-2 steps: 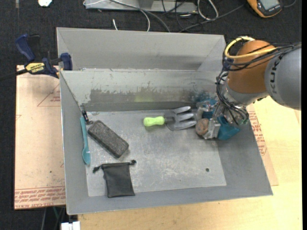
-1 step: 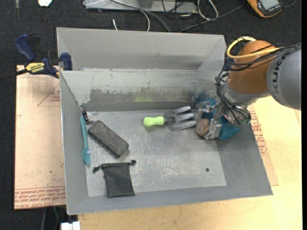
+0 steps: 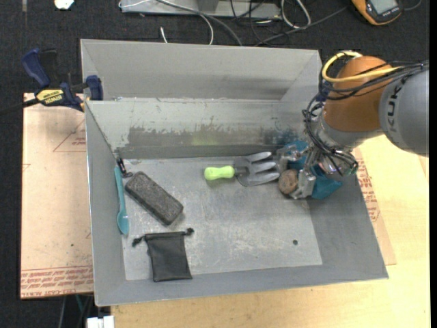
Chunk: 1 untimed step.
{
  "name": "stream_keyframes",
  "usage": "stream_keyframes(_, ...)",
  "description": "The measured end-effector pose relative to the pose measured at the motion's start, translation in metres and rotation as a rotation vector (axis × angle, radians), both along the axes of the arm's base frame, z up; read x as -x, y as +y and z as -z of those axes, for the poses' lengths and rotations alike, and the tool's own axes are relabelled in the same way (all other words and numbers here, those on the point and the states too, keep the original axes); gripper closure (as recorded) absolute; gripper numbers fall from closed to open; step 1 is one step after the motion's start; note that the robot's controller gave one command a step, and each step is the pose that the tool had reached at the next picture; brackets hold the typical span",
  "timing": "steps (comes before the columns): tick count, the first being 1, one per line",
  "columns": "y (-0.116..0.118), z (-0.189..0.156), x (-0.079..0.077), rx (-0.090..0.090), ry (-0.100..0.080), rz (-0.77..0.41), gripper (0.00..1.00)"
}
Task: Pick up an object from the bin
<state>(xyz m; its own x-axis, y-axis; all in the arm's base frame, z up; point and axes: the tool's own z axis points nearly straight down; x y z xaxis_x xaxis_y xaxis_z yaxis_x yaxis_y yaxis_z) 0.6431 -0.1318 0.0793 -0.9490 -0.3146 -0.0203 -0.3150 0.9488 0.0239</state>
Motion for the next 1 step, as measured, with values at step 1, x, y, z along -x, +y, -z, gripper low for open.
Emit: stream_keyframes(1, 0.0004, 0.0054, -0.0083, -0.011, 0.002, -0.127, 1.00)
